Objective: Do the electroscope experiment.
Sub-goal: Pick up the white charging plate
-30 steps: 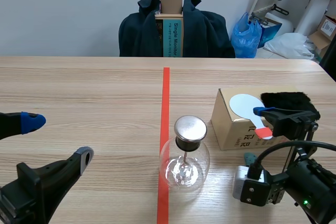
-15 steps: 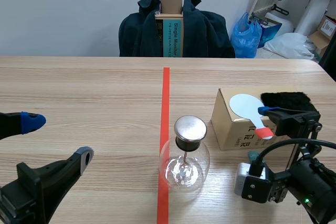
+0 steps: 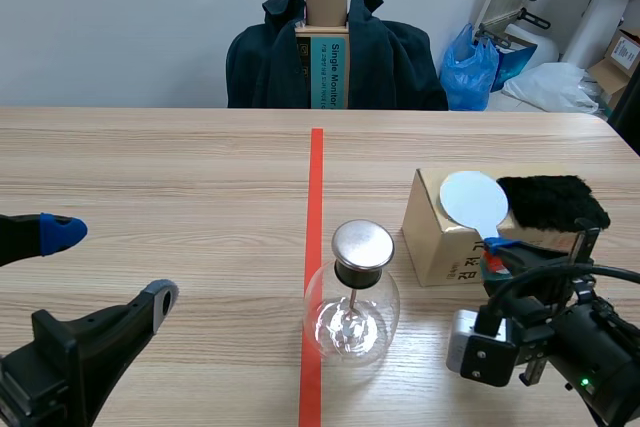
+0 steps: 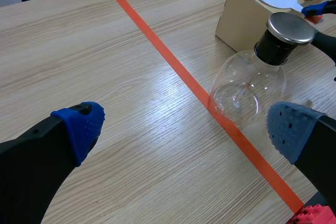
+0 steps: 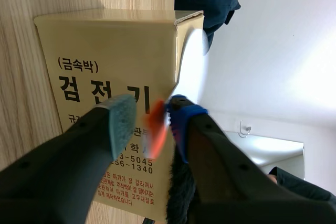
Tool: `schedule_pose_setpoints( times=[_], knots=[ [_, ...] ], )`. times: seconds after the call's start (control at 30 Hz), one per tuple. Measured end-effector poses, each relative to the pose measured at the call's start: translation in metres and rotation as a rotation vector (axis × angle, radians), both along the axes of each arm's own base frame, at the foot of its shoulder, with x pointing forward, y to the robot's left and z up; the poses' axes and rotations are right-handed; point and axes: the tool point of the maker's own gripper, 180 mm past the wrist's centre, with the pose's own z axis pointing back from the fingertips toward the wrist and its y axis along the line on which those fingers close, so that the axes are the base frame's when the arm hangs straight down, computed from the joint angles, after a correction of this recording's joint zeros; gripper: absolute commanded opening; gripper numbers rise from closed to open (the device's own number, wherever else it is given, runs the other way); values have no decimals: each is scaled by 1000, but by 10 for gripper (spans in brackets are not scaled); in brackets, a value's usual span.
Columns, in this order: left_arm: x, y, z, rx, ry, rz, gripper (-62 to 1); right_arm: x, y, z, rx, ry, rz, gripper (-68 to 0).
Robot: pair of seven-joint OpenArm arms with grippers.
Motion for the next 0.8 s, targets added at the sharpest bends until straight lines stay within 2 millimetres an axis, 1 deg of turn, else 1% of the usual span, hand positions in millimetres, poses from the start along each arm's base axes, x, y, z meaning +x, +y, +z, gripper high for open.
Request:
schedule_pose_setpoints(
  times=[0.07, 0.2, 0.6, 0.7, 0.8],
  knots=[
    [0, 0, 0, 0, 0, 0, 14, 0, 0, 0, 0, -1, 0, -601],
    [0, 0, 0, 0, 0, 0, 14, 2, 0, 7, -2, -43, 3, -665],
    [0, 0, 0, 0, 0, 0, 14, 6, 0, 25, -14, -128, 16, -669],
    [0, 0, 0, 0, 0, 0, 14, 9, -2, 39, 7, -159, 10, -669],
    [0, 0, 0, -1, 0, -2, 14, 10, -3, 62, 31, -207, 19, -669]
  ],
)
